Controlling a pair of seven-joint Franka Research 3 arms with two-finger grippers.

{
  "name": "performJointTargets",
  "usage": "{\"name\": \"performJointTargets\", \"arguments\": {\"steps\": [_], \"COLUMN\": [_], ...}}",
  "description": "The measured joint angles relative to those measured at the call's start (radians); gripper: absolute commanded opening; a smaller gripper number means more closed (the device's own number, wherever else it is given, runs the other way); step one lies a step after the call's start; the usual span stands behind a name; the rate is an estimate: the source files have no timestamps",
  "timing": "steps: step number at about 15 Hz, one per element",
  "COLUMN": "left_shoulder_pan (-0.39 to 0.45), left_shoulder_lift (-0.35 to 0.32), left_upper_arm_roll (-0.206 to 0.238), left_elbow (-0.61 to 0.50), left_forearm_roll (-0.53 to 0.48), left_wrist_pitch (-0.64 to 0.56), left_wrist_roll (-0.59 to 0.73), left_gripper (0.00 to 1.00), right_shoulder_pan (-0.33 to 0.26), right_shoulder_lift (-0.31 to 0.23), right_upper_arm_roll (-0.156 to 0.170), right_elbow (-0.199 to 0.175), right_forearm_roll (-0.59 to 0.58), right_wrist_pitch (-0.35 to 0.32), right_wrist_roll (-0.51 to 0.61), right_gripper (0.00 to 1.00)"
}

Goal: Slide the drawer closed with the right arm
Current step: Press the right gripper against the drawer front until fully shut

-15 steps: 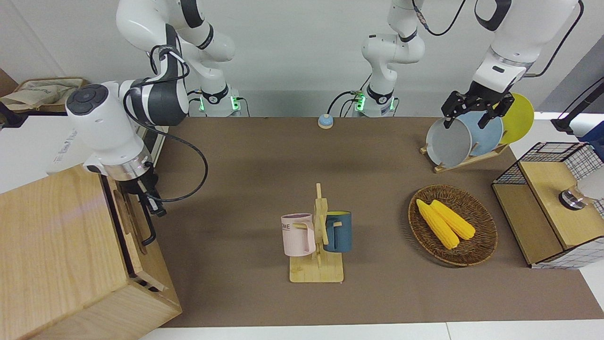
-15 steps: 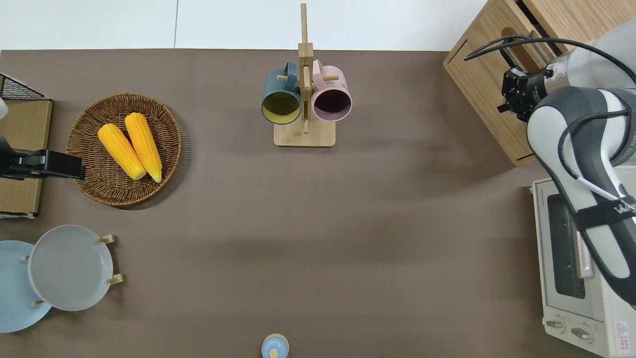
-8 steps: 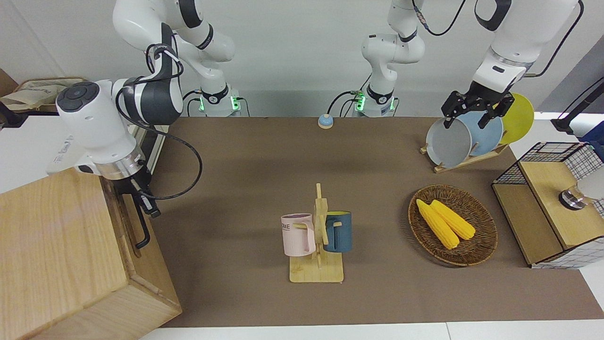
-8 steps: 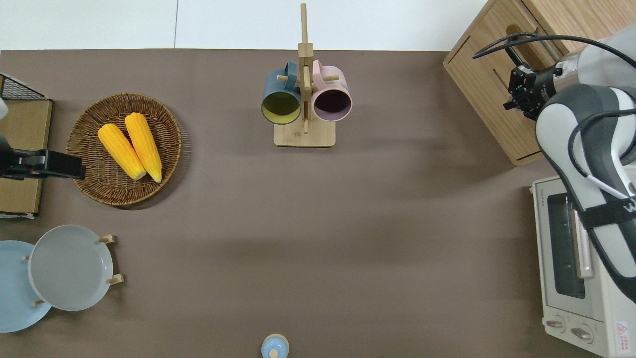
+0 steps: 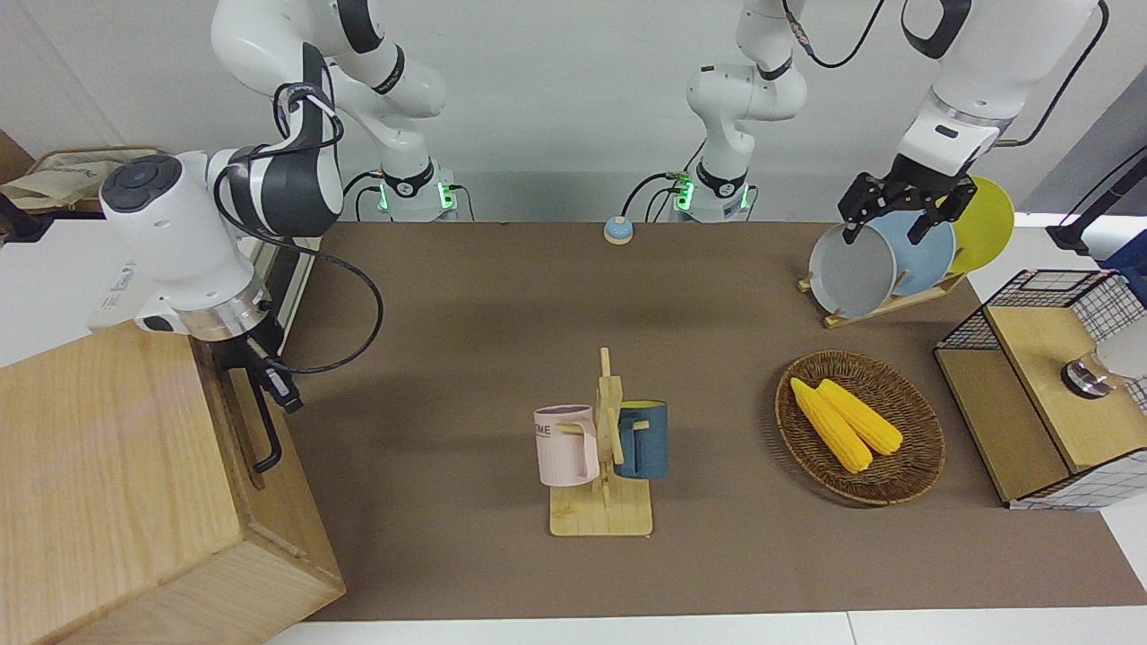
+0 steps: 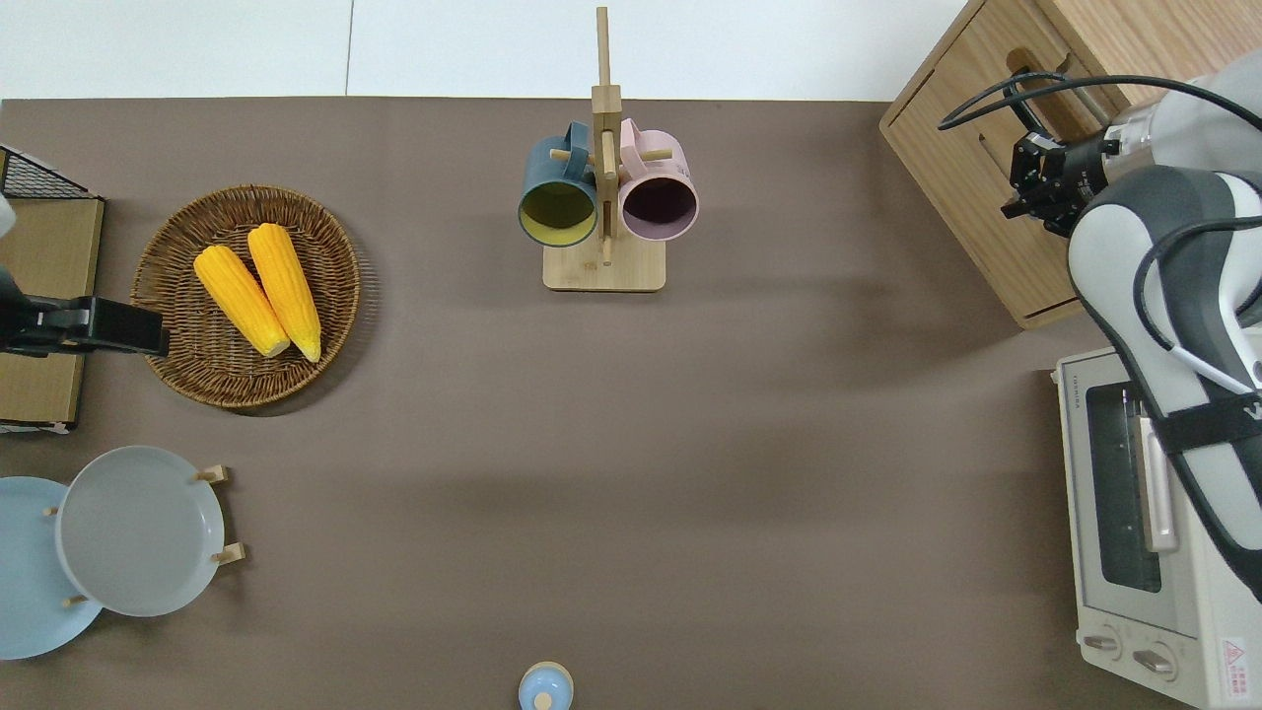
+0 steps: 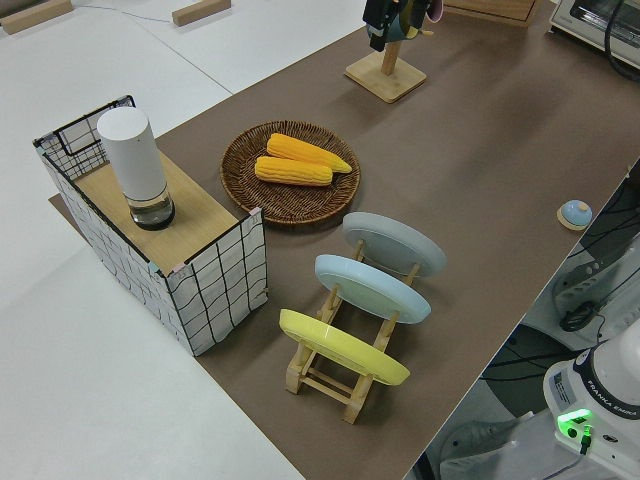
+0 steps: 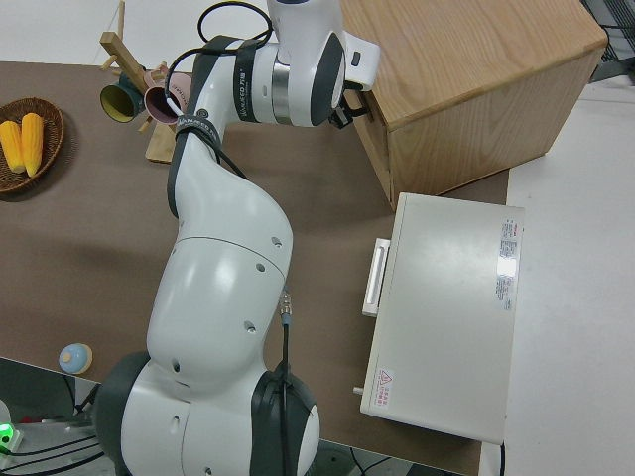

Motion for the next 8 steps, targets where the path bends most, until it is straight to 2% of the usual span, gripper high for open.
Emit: {"name": "performJointTargets", "arguments": {"steps": [8], "left_shoulder_pan": [0.0], "left_shoulder_lift": [0.0], "left_upper_arm_roll": [0.0], "left_elbow": [0.0], "left_forearm_roll": [0.0], "left_wrist_pitch": [0.0], "left_wrist_roll": [0.0], "left_gripper": [1.0], "right_shoulder_pan": [0.001], "right_shoulder_lift": [0.001], "right_upper_arm_roll": [0.002], "right_elbow": [0.0], "right_forearm_roll": [-0.001], "right_wrist_pitch": [0.0], "right_wrist_roll": [-0.006], "right_gripper": [0.0]}}
